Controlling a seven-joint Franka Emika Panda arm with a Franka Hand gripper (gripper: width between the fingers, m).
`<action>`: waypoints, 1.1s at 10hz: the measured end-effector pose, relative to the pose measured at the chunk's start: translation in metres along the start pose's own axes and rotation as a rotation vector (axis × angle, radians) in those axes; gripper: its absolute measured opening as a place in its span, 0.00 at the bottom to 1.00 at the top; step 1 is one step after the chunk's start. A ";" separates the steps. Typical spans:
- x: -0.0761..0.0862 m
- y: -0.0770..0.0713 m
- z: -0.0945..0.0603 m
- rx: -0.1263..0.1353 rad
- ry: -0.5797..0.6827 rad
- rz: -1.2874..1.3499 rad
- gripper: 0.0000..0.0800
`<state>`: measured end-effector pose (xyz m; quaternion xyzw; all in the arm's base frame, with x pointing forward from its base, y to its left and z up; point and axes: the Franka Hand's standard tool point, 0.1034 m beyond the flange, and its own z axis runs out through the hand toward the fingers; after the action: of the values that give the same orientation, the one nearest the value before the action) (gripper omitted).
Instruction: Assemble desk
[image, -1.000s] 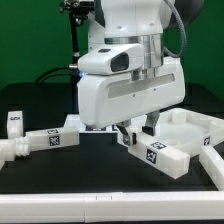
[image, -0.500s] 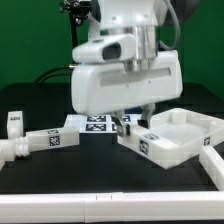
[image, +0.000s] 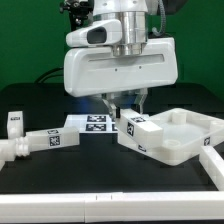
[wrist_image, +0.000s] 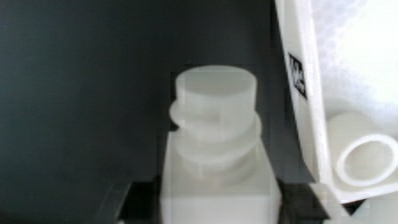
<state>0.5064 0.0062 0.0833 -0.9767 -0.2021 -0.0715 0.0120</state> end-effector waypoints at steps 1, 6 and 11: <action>-0.001 0.000 0.000 -0.001 0.000 0.001 0.36; -0.052 0.010 -0.022 -0.034 0.062 0.283 0.36; -0.100 0.003 -0.008 -0.030 0.035 0.574 0.36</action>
Offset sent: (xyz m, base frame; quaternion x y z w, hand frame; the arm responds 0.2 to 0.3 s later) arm -0.0745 -0.0299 0.0131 -0.0052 0.0317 0.2792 0.9597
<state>0.4160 -0.0365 0.0767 -0.9926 0.0836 -0.0851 0.0209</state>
